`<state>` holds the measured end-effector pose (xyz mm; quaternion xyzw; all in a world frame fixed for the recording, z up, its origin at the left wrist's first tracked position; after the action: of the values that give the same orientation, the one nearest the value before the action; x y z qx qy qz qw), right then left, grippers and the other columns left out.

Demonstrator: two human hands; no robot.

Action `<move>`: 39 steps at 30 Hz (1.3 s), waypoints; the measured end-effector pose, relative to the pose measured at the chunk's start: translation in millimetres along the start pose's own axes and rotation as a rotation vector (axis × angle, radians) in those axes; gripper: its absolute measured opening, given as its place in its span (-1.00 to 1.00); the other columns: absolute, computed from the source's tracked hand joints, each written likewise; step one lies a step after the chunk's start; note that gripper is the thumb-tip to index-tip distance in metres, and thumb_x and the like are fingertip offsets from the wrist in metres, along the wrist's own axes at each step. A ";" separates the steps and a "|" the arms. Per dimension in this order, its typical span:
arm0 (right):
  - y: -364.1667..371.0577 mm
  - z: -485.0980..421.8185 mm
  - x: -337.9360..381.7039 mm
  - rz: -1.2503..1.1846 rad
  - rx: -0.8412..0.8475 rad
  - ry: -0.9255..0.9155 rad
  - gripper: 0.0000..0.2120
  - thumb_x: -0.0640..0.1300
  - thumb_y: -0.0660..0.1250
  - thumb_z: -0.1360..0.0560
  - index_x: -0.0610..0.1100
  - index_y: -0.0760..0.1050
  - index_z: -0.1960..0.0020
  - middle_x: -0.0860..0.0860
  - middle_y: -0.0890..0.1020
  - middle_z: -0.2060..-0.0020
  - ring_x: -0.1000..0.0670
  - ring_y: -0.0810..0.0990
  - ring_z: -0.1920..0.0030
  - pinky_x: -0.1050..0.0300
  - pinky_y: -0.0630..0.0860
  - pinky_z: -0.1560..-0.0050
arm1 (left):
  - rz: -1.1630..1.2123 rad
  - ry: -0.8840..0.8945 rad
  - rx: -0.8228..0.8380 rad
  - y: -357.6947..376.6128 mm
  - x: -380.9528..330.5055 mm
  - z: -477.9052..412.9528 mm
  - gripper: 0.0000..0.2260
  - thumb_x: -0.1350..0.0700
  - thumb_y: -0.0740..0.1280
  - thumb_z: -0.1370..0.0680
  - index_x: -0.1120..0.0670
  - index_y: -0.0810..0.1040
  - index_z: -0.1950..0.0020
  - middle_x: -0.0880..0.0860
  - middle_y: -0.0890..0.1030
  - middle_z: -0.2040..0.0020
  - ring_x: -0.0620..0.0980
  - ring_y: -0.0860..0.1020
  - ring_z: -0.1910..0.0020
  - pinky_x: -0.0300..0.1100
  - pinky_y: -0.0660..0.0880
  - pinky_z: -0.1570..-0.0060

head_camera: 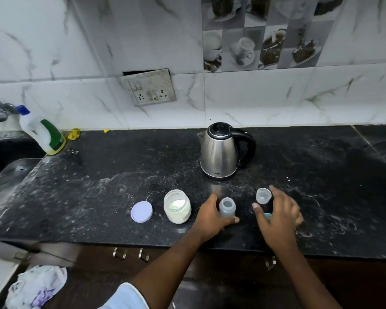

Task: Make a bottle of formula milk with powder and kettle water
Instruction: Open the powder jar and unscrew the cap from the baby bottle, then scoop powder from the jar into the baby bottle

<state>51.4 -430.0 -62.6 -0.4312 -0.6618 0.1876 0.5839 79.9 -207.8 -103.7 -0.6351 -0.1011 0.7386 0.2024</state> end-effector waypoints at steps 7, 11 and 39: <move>6.6 -18.8 120.3 -0.163 -0.049 -0.415 -0.67 0.02 0.29 -0.56 -0.06 0.62 -0.26 0.01 0.57 -0.31 -0.14 0.43 -0.33 -0.09 0.34 -0.31 | 0.042 0.224 -0.284 -82.0 -22.5 48.4 -0.19 0.16 0.57 -0.45 0.03 0.27 -0.63 -0.12 0.37 -0.59 -0.17 0.31 -0.57 -0.02 0.28 -0.58; 61.8 -14.3 172.7 -0.265 0.278 -0.564 -0.75 -0.10 0.30 -0.58 0.00 0.65 -0.20 0.02 0.55 -0.32 -0.07 0.44 -0.33 -0.03 0.38 -0.39 | -0.265 0.369 -0.495 -142.2 -13.3 73.5 -0.21 -0.10 0.59 -0.40 -0.04 0.32 -0.55 -0.07 0.37 -0.57 -0.03 0.35 -0.53 -0.03 0.31 -0.48; 161.4 7.3 242.7 0.590 0.693 -0.573 -0.71 -0.15 0.36 -0.57 -0.11 0.59 -0.28 -0.07 0.49 -0.28 -0.19 0.38 -0.32 -0.10 0.43 -0.24 | -0.099 0.212 -0.560 -155.0 43.6 58.9 -0.24 -0.08 0.69 -0.27 -0.21 0.33 -0.33 -0.11 0.53 -0.22 -0.03 0.54 -0.23 0.09 0.50 -0.21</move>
<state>114.4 -146.4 -37.4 -0.3125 -0.5447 0.6612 0.4104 43.8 -43.7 -69.6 -0.7339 -0.3101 0.6009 0.0646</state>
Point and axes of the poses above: each hand's wrist, its own z-axis away from the middle knuckle, its own y-axis out of the palm, x = y × z, the point moved 10 cm from there along -z, towards the middle knuckle
